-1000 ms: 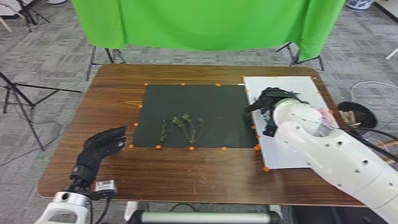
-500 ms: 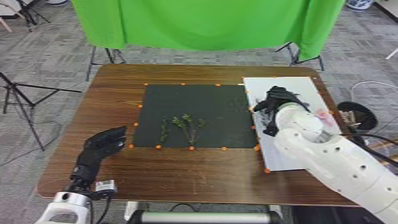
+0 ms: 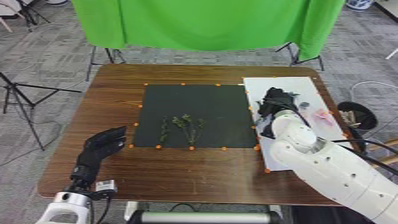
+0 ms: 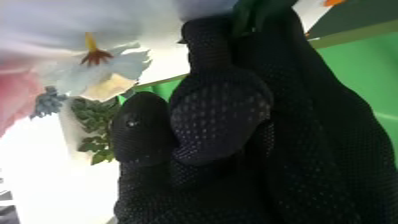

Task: Arrange flowers

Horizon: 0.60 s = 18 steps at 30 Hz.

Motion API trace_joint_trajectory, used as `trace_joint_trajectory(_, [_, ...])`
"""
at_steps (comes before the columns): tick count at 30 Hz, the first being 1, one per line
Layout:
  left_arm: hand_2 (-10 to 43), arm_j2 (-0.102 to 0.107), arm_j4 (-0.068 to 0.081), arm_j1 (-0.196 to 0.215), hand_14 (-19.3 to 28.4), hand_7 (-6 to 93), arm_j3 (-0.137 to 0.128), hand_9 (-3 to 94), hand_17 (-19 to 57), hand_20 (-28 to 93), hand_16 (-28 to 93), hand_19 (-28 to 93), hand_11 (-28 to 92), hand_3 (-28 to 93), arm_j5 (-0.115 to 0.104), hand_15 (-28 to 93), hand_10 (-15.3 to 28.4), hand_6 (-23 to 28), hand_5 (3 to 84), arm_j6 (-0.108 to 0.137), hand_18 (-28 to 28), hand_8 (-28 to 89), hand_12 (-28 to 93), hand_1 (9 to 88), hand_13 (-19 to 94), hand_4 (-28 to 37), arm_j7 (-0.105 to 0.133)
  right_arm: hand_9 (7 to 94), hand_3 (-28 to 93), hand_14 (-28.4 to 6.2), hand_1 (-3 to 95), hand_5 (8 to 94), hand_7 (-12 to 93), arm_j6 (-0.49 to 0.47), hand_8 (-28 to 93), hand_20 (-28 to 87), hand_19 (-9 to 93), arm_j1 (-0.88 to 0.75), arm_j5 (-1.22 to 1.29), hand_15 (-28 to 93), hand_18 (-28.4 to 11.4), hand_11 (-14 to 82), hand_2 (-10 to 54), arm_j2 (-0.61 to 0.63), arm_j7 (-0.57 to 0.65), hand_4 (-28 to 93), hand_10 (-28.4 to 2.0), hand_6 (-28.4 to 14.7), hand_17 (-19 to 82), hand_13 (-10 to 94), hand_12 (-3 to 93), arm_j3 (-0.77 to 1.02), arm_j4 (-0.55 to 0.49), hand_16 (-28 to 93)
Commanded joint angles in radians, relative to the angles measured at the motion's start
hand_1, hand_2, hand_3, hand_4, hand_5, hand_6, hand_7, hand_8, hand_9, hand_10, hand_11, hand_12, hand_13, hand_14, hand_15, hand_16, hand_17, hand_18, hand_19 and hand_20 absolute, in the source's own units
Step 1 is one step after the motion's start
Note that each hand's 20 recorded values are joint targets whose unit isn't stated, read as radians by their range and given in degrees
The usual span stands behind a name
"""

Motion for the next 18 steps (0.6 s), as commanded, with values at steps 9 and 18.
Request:
trace_joint_trajectory(9, [-9.5, -0.009, 0.017, 0.028, 16.0, 18.5, 0.015, 36.8, 5.2, 20, 2, 18, 23, 64, 0.003, 24, 10.5, 0.7, 46.0, -0.01, 15.9, -7, 17, 39.1, 33, -14.2, -0.029, 93.7, 54, -1.3, 70.4, 81.4, 22, 0.154, 12, 37, 86, -0.016, 0.073, 55, -5.1, 14.9, -9.5, 0.024, -0.045, -13, -13.0, -4.1, 73, 94, 30.9, 0.007, -0.038, 20])
trace_joint_trajectory(18, [-9.5, 0.003, 0.025, 0.013, 16.0, 18.3, 0.021, 36.7, 5.3, 20, 2, 18, 23, 64, 0.006, 24, 10.5, 0.8, 45.9, -0.02, 15.9, -7, 17, 39.2, 33, -14.3, -0.028, 93.7, 55, -0.9, 69.6, 82.3, 22, 0.212, 12, 38, 86, -0.005, 0.078, 56, -4.7, 15.7, -9.5, 0.059, -0.089, -11, -13.7, -4.4, 74, 94, 31.2, 0.015, -0.134, 20])
